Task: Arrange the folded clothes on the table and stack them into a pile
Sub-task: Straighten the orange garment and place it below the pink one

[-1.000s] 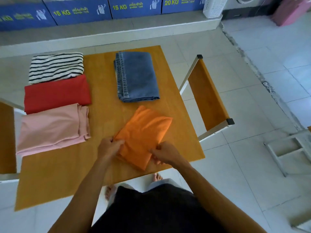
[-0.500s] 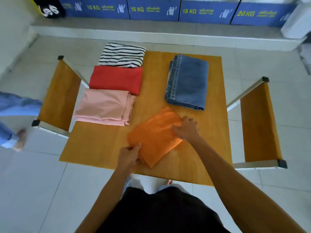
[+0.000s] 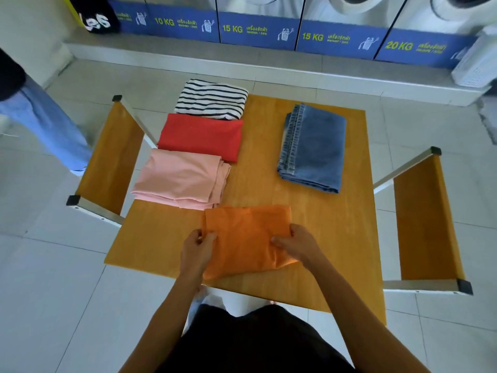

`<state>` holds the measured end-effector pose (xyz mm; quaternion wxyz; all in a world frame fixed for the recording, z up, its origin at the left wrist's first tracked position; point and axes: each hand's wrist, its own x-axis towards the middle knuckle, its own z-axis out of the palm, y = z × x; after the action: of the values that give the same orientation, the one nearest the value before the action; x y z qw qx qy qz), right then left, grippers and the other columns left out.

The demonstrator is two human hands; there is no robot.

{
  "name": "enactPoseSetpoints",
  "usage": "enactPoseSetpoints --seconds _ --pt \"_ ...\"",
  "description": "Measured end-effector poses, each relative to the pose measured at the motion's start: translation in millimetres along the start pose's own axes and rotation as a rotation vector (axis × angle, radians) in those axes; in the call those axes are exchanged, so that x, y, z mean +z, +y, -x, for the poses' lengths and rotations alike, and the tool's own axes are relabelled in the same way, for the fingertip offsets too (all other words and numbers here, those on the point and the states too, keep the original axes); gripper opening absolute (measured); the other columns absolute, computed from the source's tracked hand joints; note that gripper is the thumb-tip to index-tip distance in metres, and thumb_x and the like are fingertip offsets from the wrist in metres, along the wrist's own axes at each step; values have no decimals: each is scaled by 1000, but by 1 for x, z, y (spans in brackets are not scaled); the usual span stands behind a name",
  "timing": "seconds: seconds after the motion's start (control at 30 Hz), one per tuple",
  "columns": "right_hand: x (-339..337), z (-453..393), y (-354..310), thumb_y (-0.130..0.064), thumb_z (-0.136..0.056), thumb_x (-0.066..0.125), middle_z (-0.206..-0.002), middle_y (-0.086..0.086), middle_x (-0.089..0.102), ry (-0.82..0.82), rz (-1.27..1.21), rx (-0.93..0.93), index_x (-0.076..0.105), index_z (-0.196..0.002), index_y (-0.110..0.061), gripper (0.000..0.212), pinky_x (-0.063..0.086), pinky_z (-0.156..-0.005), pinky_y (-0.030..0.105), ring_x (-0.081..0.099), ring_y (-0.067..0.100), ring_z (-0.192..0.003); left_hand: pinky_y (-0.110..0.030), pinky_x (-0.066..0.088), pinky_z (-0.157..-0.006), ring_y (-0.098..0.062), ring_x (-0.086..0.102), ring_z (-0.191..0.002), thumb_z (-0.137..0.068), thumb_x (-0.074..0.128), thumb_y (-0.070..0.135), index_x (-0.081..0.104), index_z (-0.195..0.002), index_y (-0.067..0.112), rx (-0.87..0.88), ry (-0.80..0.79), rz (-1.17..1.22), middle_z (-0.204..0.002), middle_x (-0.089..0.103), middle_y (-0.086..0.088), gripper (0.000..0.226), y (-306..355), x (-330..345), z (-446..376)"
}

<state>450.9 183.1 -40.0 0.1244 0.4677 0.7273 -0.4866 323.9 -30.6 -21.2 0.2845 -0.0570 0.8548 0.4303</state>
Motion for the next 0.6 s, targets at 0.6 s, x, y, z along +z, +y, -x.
enactPoseSetpoints --seconds 0.6 --pt "113 31 -89 -45 -93 67 -118 -12 67 -225 -476 -77 64 -130 -26 42 53 -82 29 63 9 -104 -55 41 -105 -36 52 -120 -88 57 54 53 -132 22 -25 -11 10 -137 55 -6 54 -20 -174 -83"
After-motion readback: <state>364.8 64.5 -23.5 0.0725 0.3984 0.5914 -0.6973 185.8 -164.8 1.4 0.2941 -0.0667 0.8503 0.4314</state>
